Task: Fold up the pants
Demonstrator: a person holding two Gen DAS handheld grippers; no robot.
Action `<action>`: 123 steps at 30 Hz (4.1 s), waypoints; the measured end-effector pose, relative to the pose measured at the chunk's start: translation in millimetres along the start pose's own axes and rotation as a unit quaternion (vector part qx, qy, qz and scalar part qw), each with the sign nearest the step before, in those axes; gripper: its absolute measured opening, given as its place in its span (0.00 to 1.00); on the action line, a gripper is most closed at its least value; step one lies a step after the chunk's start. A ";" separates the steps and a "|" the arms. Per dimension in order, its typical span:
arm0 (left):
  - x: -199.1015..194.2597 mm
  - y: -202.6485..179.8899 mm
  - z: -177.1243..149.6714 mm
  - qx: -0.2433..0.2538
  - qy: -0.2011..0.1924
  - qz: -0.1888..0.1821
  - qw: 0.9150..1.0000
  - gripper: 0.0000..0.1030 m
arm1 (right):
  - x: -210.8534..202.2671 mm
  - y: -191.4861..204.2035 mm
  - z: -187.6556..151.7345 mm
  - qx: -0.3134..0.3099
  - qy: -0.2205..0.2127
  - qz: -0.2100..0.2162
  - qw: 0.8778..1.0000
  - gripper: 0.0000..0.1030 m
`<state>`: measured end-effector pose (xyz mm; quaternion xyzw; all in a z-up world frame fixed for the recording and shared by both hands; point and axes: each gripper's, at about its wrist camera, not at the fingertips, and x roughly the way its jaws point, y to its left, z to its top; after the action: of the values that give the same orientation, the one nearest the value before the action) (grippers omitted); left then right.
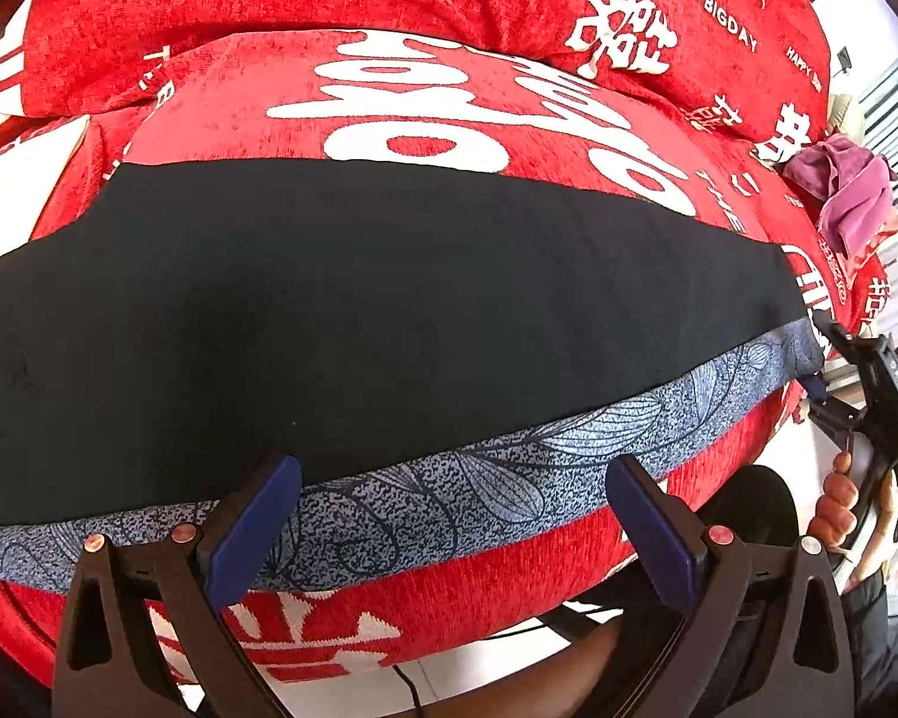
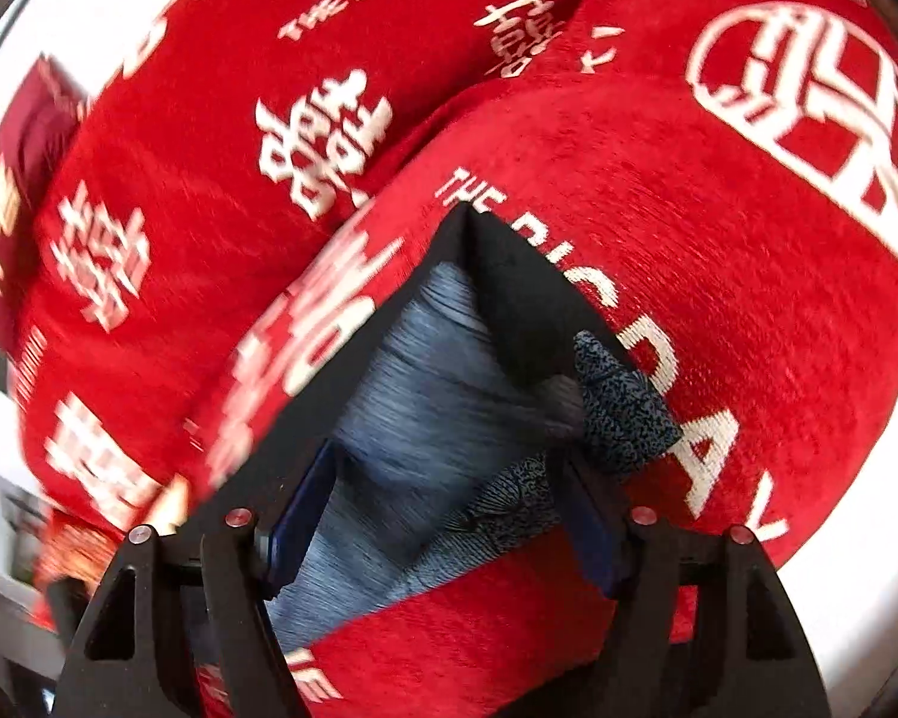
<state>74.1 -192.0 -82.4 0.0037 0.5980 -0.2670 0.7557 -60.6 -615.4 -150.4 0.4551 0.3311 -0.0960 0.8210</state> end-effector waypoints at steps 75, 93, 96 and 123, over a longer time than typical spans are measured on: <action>7.7 106.9 29.7 -0.095 -0.041 0.155 0.983 0.99 | 116.3 121.2 -12.7 -0.338 -0.012 -0.229 0.913 1.00; -77.3 282.1 -107.8 -0.303 -0.073 0.144 0.939 0.99 | 116.4 122.1 -13.2 -0.341 -0.013 -0.240 0.909 1.00; -100.9 283.6 -105.2 -0.291 -0.118 0.151 0.937 0.99 | 116.1 123.3 -15.4 -0.340 -0.020 -0.247 0.907 1.00; -53.8 321.2 41.6 -0.199 -0.037 0.223 0.954 0.99 | 114.9 124.4 -19.7 -0.336 -0.041 -0.257 0.905 1.00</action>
<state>235.1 91.4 -122.7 -0.0235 0.5948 0.0330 0.8028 75.1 -512.4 -145.1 0.0472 0.4151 -0.2057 0.8849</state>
